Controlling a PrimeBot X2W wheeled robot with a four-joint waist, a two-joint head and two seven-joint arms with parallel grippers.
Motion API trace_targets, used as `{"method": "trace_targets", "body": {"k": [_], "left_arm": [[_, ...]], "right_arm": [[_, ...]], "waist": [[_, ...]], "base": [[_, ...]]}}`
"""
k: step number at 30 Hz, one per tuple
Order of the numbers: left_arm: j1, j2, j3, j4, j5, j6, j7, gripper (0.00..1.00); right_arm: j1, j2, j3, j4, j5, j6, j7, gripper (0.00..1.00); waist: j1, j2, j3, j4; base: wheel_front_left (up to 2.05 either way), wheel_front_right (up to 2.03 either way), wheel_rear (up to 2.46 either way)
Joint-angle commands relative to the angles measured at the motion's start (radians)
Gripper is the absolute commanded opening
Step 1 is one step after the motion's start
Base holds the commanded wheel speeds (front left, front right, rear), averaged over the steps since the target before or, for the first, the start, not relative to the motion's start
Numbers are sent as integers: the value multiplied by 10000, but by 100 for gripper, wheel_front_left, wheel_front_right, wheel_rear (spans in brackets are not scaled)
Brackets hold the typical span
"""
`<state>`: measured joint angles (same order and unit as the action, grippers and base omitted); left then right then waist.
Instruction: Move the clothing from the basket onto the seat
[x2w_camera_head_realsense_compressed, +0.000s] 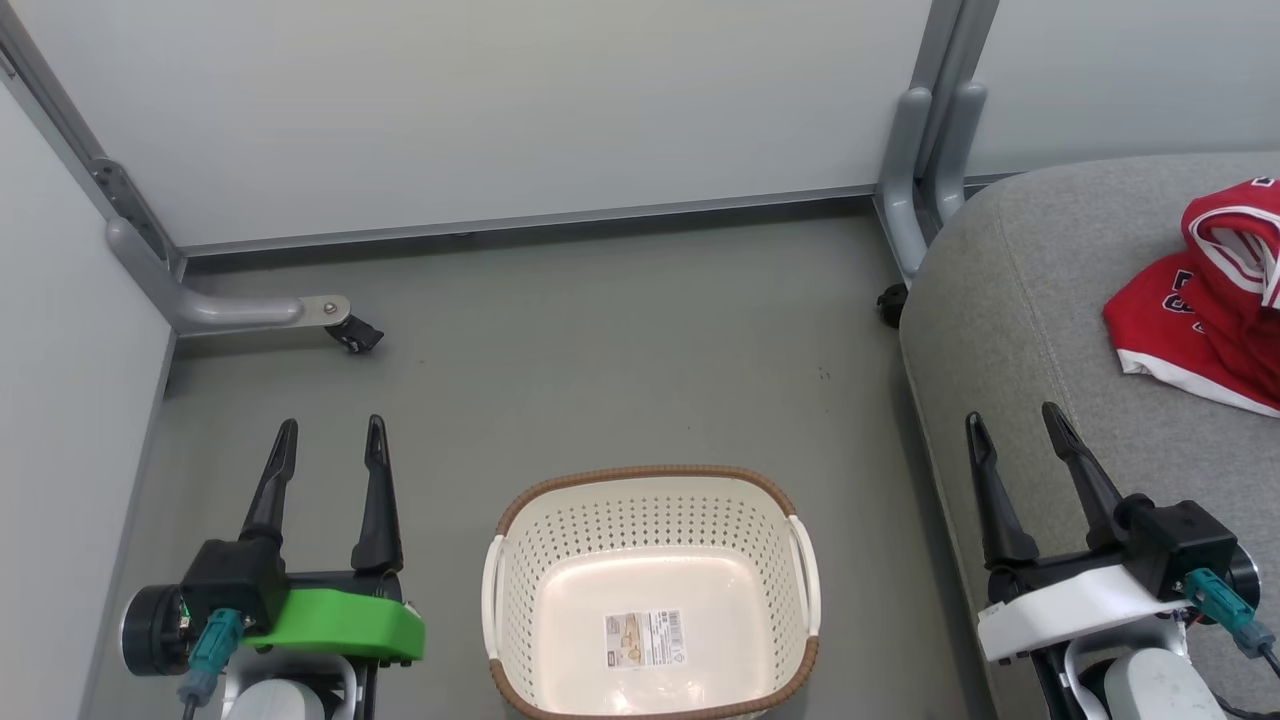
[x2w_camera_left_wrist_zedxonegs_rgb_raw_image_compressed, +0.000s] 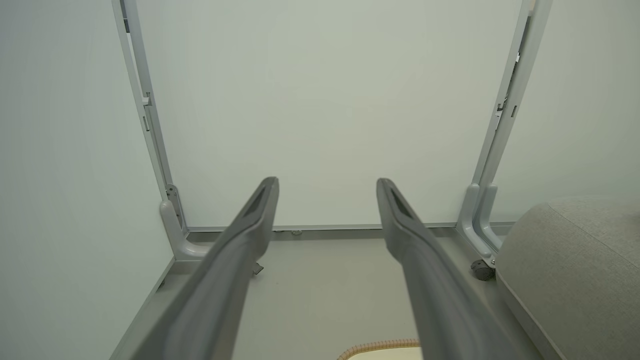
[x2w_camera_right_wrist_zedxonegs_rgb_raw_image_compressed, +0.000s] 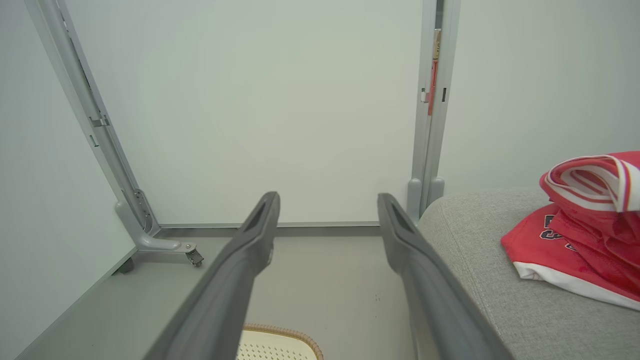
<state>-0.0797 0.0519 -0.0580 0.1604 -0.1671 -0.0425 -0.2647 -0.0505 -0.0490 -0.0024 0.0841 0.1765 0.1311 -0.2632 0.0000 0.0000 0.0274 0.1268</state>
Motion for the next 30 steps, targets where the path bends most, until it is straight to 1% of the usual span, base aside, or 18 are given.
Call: {"method": "trace_targets", "body": {"k": [1,5,6,11,19,21,30], "left_arm": [[120,-10,17,3,86,73,9,100],[50,-12,17,31,132,79,9,100],[0,-2,-2,29,25,72,1,0],[116,-15,-39,453,-91,67,26,0],[53,-14,169,508,-1651,-37,447,0],[38,-14,237,516,-2219,-76,594,0],[-11,-13,421,546,-3735,-180,985,0]], "right_arm": [[137,-30,-13,-16,35,-7,-22,100],[93,-30,-12,-37,55,-7,-22,100],[0,0,1,-8,6,0,0,0],[92,78,26,395,84,0,20,0],[17,43,-69,517,1670,0,404,0],[-16,30,-105,564,2243,-1,546,0],[-101,0,-206,688,3763,-1,923,0]], "waist": [[0,0,19,4],[0,0,65,17],[0,0,66,16],[0,0,68,14],[0,0,48,-68],[0,0,40,-99],[0,0,19,-189]], "base": [[0,0,0],[0,0,0],[0,0,0],[0,0,0],[0,0,0],[0,0,0],[0,0,0]]}}
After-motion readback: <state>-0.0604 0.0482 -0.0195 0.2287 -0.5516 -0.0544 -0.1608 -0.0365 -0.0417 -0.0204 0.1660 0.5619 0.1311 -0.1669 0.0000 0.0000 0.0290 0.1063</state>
